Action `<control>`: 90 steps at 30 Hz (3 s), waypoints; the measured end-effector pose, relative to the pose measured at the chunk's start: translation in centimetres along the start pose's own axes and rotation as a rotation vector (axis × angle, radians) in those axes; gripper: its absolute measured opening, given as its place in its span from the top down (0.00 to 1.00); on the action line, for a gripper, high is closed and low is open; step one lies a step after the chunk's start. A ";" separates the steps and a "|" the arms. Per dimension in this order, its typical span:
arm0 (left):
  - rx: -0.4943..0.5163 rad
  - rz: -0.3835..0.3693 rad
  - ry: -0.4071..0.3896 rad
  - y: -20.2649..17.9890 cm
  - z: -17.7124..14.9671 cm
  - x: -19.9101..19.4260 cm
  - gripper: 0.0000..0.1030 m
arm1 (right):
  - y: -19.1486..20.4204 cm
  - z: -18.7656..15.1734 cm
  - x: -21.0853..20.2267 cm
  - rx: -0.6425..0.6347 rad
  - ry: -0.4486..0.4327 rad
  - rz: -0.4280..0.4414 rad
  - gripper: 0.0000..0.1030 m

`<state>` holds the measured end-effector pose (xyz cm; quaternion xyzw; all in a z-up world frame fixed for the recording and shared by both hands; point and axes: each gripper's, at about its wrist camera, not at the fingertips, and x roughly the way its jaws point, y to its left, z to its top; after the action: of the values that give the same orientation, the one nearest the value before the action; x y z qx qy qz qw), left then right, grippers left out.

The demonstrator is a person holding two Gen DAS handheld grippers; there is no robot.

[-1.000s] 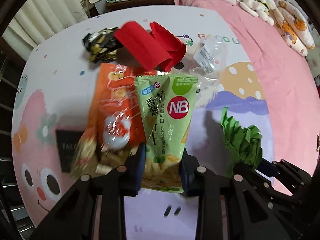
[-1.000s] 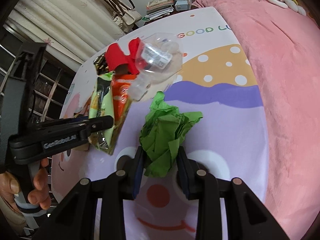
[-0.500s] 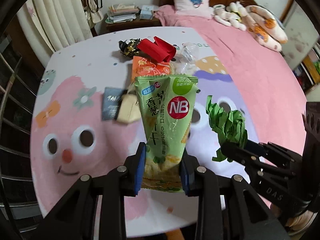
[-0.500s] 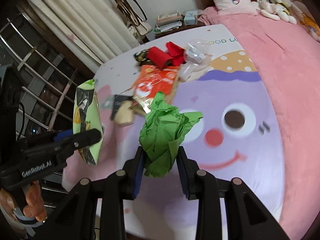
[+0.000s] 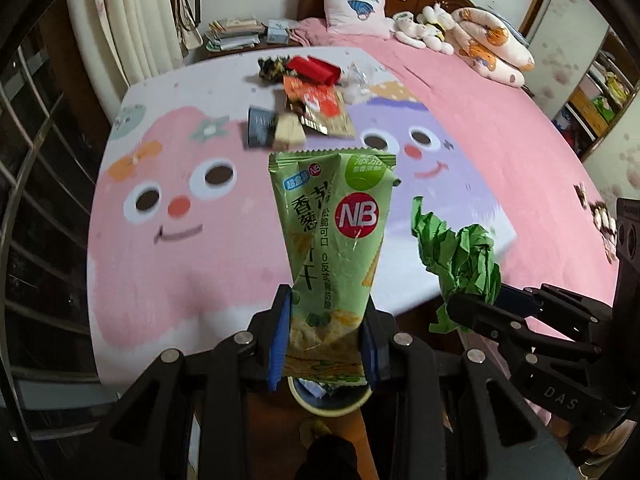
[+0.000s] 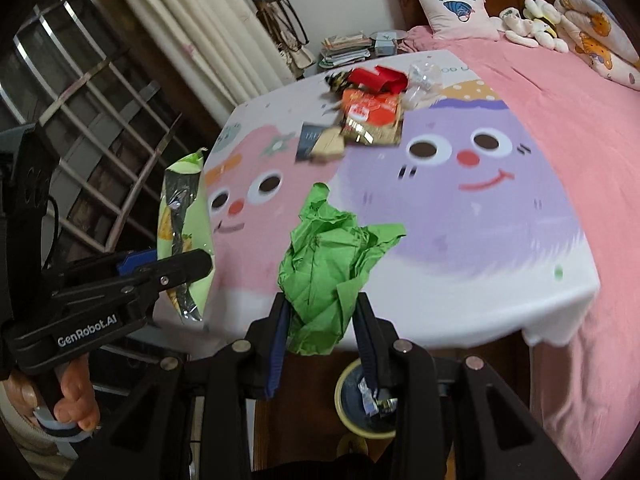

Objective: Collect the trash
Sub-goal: 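Carry the NB snack bag and green paper over the bin and release both, then raise both open tools from the bin back toward the table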

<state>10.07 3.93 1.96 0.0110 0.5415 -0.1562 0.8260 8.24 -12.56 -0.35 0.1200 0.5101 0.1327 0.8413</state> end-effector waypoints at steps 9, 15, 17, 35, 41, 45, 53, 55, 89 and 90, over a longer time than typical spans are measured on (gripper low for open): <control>0.008 -0.038 0.089 -1.7 -6.5 1.3 0.72 | 0.8 -6.9 -0.3 -0.006 0.094 -0.043 0.69; -0.016 -0.053 0.157 -3.1 -10.1 4.9 0.72 | -1.3 -11.2 2.2 0.055 0.178 -0.039 0.69; -0.033 -0.048 0.185 -3.4 -11.3 7.0 0.72 | -2.4 -12.6 3.6 0.081 0.205 -0.034 0.69; -0.118 0.022 0.329 -2.6 -19.9 31.5 0.65 | -13.9 -23.0 23.5 0.199 0.349 -0.060 0.69; -0.129 0.050 0.331 -2.0 -20.8 34.8 0.26 | -15.2 -24.4 28.1 0.203 0.372 -0.078 0.65; -0.156 0.076 0.323 -0.8 -21.4 35.5 0.14 | -15.7 -24.5 29.6 0.213 0.377 -0.083 0.61; -0.182 0.136 0.262 1.9 -21.8 33.5 0.08 | -14.7 -23.6 30.0 0.169 0.352 -0.113 0.42; -0.179 0.148 0.245 1.7 -21.6 32.7 0.08 | -14.6 -23.1 29.4 0.181 0.339 -0.116 0.42; -0.098 0.027 -0.022 -1.1 -8.9 1.7 0.09 | -2.3 -9.5 2.3 0.060 0.057 -0.104 0.35; -0.095 0.019 -0.044 -1.2 -8.4 0.6 0.09 | -1.7 -9.0 1.5 0.052 0.043 -0.108 0.35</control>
<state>2.49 4.22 -1.89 -0.0266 0.5299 -0.1228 0.8387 1.13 -13.05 -6.24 0.1114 0.5371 0.0761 0.8327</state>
